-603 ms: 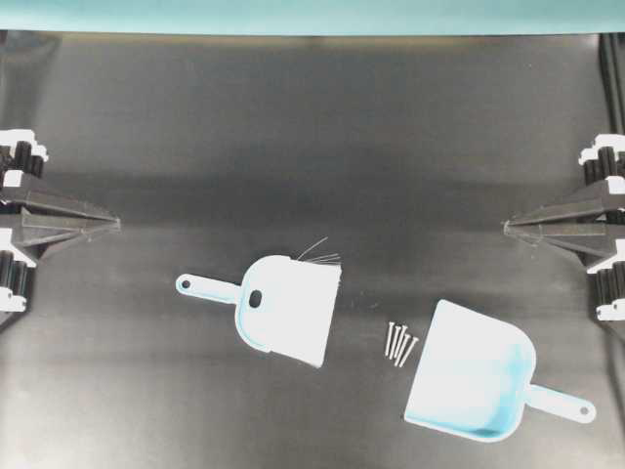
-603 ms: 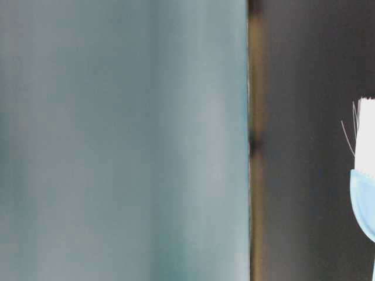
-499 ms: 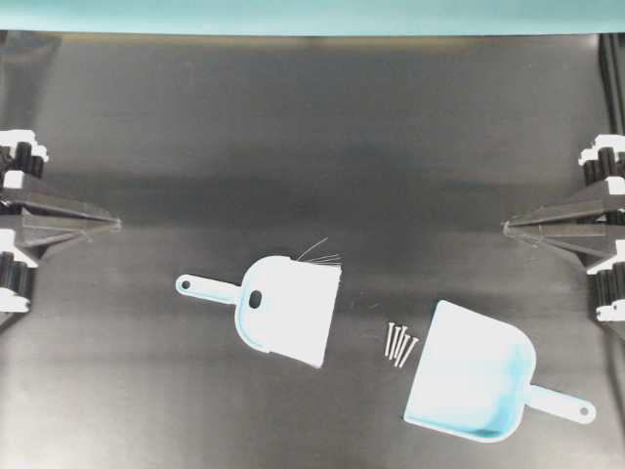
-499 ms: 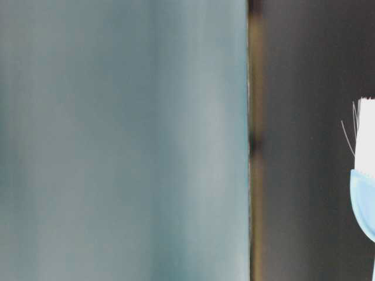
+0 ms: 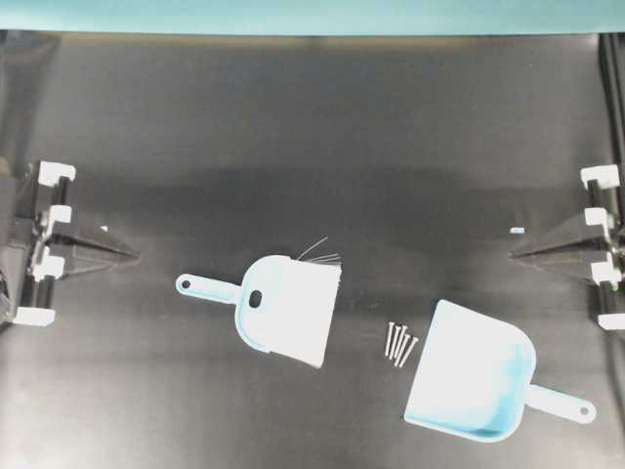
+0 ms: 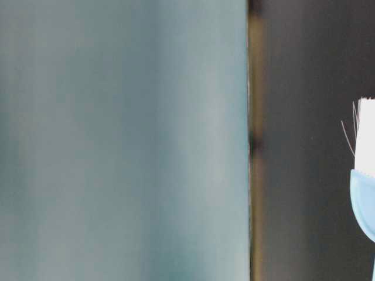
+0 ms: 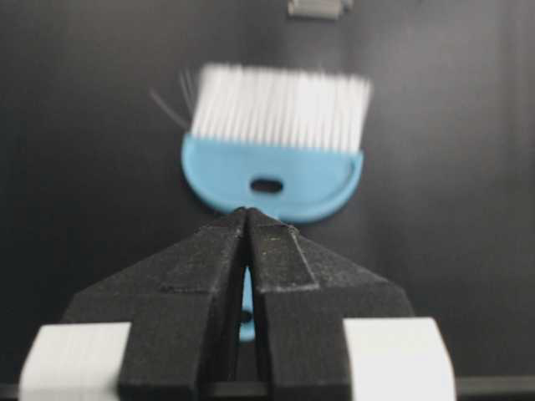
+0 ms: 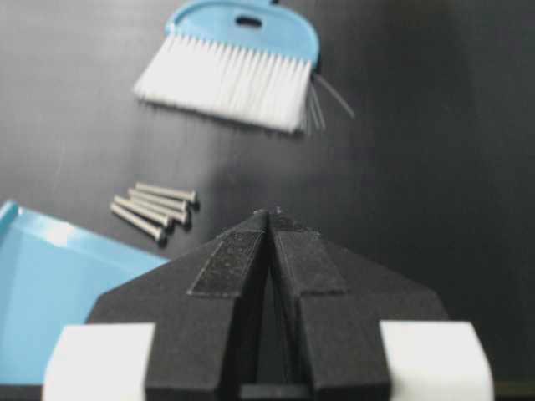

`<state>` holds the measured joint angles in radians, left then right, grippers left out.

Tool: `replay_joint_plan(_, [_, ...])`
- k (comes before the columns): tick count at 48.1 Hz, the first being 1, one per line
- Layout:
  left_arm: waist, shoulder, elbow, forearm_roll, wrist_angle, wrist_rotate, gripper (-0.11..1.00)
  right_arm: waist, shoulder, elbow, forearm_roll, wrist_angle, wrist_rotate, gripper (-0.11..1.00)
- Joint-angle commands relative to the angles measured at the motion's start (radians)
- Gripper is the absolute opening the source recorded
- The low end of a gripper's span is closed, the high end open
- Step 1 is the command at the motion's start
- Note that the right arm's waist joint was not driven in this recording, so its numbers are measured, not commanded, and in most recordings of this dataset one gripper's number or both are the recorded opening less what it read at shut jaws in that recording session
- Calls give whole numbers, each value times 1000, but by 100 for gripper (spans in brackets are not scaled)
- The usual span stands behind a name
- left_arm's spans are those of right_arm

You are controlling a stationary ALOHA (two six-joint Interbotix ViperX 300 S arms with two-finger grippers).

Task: Hold the dustpan with a person, while the left arm uses a hand brush to gather the screws into the dustpan.
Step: 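Move the left gripper toward the blue hand brush handle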

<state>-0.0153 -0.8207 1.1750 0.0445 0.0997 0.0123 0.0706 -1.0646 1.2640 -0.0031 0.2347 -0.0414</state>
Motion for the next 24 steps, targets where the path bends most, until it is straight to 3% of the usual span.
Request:
replay_joint_plan(1, [-3,35,-2,5,-8,-6,1,0,-14,18,-5,-9,-12,0])
replay_joint_plan(3, [-8,61,5,3,-31,-8,5,0,-26,35,-3,-18,-12,0])
replay_joint_plan(9, [-11,144,26,3,-140,-14,39,0,-58,101,0,-81,-8,0])
replay_joint_plan(14, [-9,235,51,3,-327,-3,70,0,-87,141,-2,-121,-12,0])
replay_joint_plan(17, [-2,287,60,5,-437,8,83,0,-107,156,-3,-120,-15,0])
replay_joint_plan(19, [8,327,63,3,-503,15,87,0,-121,164,-3,-112,-15,0])
replay_joint_plan(24, [26,453,60,5,-609,31,83,0,-163,179,-3,-107,-15,0])
